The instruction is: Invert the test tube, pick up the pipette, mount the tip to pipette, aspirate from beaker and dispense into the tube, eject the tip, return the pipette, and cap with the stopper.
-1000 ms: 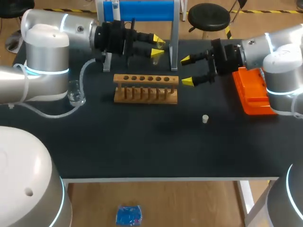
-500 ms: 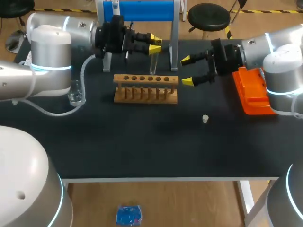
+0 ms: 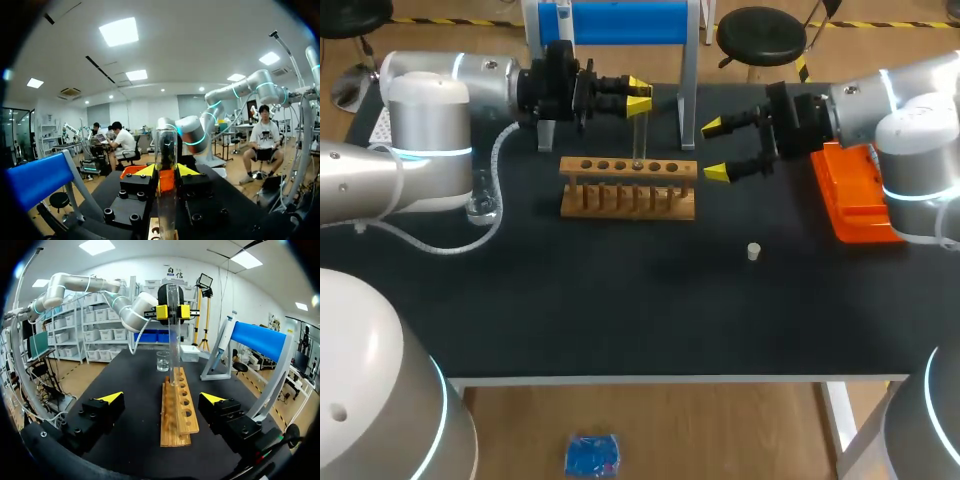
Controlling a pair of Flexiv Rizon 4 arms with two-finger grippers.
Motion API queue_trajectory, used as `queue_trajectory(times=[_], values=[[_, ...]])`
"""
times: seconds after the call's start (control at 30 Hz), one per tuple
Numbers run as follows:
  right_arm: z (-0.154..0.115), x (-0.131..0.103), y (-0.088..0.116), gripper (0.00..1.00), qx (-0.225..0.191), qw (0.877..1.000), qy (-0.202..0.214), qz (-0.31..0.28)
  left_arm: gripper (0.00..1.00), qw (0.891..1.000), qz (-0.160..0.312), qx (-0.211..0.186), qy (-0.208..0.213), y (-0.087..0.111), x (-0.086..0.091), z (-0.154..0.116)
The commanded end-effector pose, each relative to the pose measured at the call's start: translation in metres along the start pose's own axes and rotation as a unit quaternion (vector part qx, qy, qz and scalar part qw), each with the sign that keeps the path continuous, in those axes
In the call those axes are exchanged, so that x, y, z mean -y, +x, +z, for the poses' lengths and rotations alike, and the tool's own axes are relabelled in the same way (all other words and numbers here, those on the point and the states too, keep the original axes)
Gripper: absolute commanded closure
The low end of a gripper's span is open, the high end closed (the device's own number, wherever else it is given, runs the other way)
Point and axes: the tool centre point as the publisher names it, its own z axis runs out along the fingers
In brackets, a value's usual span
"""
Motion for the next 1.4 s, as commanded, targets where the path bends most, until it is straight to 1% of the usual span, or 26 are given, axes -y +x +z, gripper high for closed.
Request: queue_trajectory(times=[0.03,0.07,0.1,0.13,0.17,0.23,0.3,0.43,0.57,0.63,0.83,1.07,1.4], values=[[0.000,0.000,0.001,0.00,0.001,1.000,0.001,0.000,1.00,1.000,-0.016,0.020,-0.003,-0.006,-0.005,0.000],[0.000,0.000,0.001,0.00,0.001,1.000,0.001,0.000,1.00,0.999,-0.022,0.029,0.002,-0.007,-0.006,-0.002],[0.000,0.000,0.001,0.00,0.001,1.000,0.001,0.000,1.00,0.999,-0.028,0.045,-0.004,-0.009,-0.008,-0.003],[0.000,0.000,0.001,0.00,0.001,1.000,0.001,0.000,1.00,0.998,-0.029,0.061,0.001,-0.009,-0.009,-0.004],[0.000,0.000,0.001,0.00,0.001,1.000,0.001,0.000,1.00,0.998,-0.026,0.063,0.006,-0.009,-0.009,-0.004],[0.000,0.000,0.001,0.00,0.001,1.000,0.001,0.000,1.00,0.995,-0.034,0.089,-0.027,-0.010,-0.011,-0.004],[0.000,0.000,0.001,0.00,0.001,1.000,0.001,0.000,1.00,0.993,-0.033,0.107,-0.026,-0.011,-0.011,-0.004],[0.000,0.000,0.001,0.00,0.001,1.000,0.001,0.000,1.00,0.990,-0.031,0.134,-0.042,-0.013,-0.013,-0.005],[0.000,0.000,0.001,0.00,0.001,1.000,0.001,0.000,1.00,0.989,-0.028,0.142,-0.043,-0.016,-0.014,-0.005],[0.000,0.000,0.001,0.00,0.001,1.000,0.001,0.000,1.00,0.988,-0.021,0.148,-0.031,-0.017,-0.013,-0.005],[0.000,0.000,0.001,0.00,0.001,1.000,0.001,0.000,1.00,0.987,-0.011,0.157,-0.019,-0.018,-0.011,-0.004],[0.000,0.000,0.001,0.00,0.001,1.000,0.001,0.000,1.00,0.987,0.005,0.159,0.001,-0.021,-0.012,-0.004],[0.000,0.000,0.001,0.00,0.001,1.000,0.001,0.000,1.00,0.988,0.011,0.155,-0.005,-0.024,-0.015,-0.004]])
